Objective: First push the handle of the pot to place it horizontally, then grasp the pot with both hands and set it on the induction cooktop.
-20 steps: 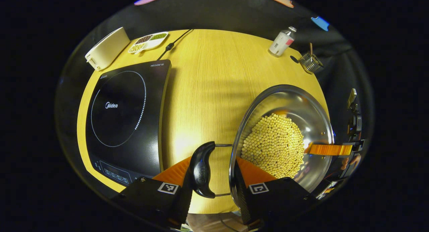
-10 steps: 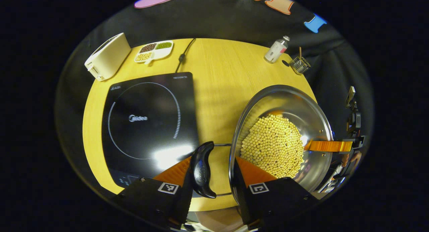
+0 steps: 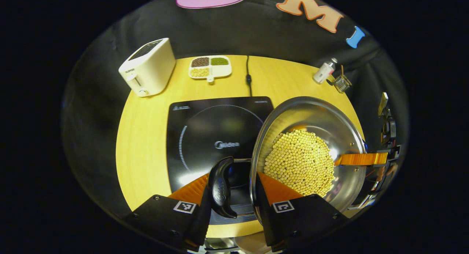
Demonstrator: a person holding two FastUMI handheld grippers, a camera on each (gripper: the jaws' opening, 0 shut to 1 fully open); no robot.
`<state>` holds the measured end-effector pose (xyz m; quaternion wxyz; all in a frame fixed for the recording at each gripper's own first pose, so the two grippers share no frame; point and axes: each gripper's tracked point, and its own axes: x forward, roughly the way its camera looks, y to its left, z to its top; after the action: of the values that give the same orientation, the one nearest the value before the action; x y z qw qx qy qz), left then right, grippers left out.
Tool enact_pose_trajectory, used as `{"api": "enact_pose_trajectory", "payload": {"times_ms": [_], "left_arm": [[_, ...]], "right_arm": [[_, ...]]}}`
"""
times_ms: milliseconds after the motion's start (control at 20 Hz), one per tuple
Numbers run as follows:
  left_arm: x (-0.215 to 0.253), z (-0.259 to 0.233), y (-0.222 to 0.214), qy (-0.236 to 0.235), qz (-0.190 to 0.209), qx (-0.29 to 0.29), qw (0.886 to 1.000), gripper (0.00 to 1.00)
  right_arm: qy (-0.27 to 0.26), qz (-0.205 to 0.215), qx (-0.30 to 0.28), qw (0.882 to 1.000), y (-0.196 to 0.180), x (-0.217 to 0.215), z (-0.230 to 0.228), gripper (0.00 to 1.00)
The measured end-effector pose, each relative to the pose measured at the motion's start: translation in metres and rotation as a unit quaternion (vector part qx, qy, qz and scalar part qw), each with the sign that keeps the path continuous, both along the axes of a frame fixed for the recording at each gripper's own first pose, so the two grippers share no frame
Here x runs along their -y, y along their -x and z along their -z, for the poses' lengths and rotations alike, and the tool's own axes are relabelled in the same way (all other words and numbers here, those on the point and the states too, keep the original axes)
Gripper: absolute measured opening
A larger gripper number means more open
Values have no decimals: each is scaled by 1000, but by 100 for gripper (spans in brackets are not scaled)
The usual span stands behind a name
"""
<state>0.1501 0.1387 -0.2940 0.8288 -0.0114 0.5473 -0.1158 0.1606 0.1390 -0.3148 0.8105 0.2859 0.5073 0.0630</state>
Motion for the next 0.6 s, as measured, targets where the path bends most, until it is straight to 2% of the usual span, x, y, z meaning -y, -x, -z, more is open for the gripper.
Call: {"api": "enact_pose_trajectory", "payload": {"times_ms": [300,600], "left_arm": [[-66,11,-20,-13,-6,16,1000,61],[-90,16,-47,-11,-16,66,998,61]], "right_arm": [[4,-8,11,1000,-30,-68,9,52],[25,5,26,999,-53,-88,15,53]]}}
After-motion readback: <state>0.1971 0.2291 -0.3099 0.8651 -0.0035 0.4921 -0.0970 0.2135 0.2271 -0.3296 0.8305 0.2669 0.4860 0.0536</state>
